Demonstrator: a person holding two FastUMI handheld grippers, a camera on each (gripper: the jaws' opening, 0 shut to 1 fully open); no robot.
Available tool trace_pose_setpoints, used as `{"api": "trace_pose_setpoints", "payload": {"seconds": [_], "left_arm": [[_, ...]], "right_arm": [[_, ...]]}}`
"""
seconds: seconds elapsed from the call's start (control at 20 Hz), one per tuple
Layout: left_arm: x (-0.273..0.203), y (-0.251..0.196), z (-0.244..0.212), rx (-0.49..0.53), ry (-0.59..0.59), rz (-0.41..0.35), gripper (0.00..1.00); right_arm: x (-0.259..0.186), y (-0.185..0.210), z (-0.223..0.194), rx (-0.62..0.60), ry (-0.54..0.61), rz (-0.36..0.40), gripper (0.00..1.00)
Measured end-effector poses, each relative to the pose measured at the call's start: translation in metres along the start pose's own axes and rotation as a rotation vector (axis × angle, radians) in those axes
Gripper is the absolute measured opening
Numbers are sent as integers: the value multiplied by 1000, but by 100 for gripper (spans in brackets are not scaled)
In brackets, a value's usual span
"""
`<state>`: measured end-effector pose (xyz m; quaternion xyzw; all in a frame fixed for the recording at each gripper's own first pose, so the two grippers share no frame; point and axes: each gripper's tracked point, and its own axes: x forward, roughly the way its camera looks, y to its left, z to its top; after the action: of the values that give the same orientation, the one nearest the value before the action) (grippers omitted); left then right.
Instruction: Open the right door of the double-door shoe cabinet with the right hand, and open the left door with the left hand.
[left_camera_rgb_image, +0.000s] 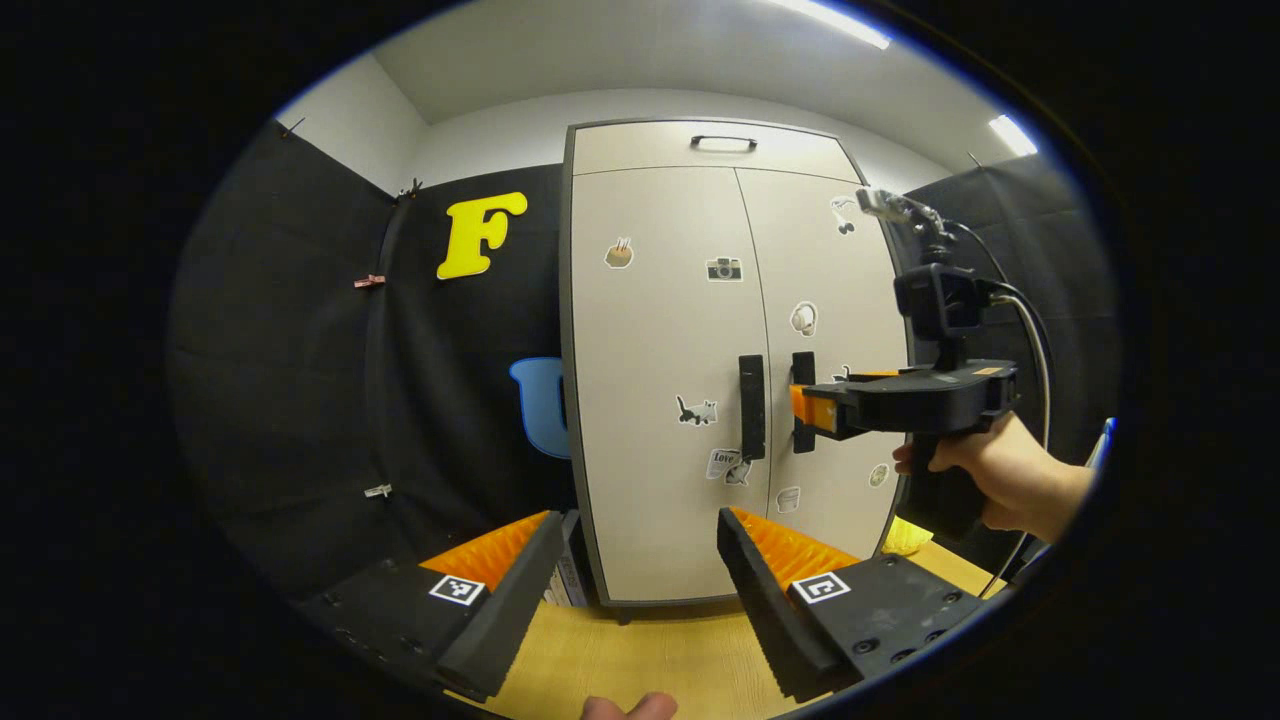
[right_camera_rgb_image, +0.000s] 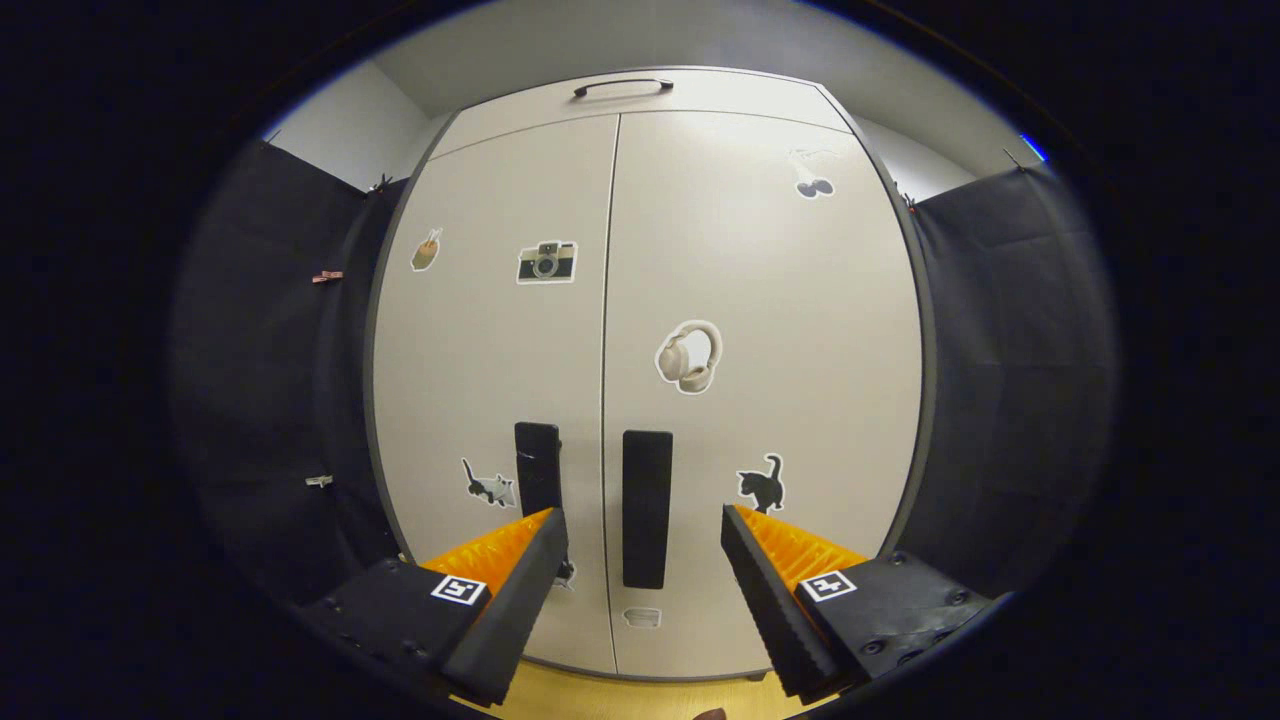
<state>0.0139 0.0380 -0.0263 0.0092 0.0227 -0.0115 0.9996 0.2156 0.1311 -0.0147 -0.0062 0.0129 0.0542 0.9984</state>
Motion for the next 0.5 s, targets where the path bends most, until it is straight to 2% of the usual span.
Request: {"api": "trace_pose_setpoints", "payload": {"seconds": [0.1, 0.15, 0.2, 0.35, 0.4, 0.5], "left_arm": [[2, 8, -3, -12, 6, 12, 96], [3, 10, -5, -16, 10, 21, 96], [4, 12, -7, -20, 13, 27, 96], [8, 18, -11, -36, 23, 33, 96], [8, 19, -12, -38, 25, 35, 96], [8, 20, -12, -41, 23, 37, 96]], "right_arm": [[19, -3, -10, 6, 18, -26, 96], [26, -5, -14, 15, 27, -40, 91], [33, -5, -18, 31, 39, -48, 78], [47, -4, -26, 76, 59, -63, 76], [53, -7, -27, 81, 58, -84, 67], [55, -7, -27, 80, 64, -104, 43]]}}
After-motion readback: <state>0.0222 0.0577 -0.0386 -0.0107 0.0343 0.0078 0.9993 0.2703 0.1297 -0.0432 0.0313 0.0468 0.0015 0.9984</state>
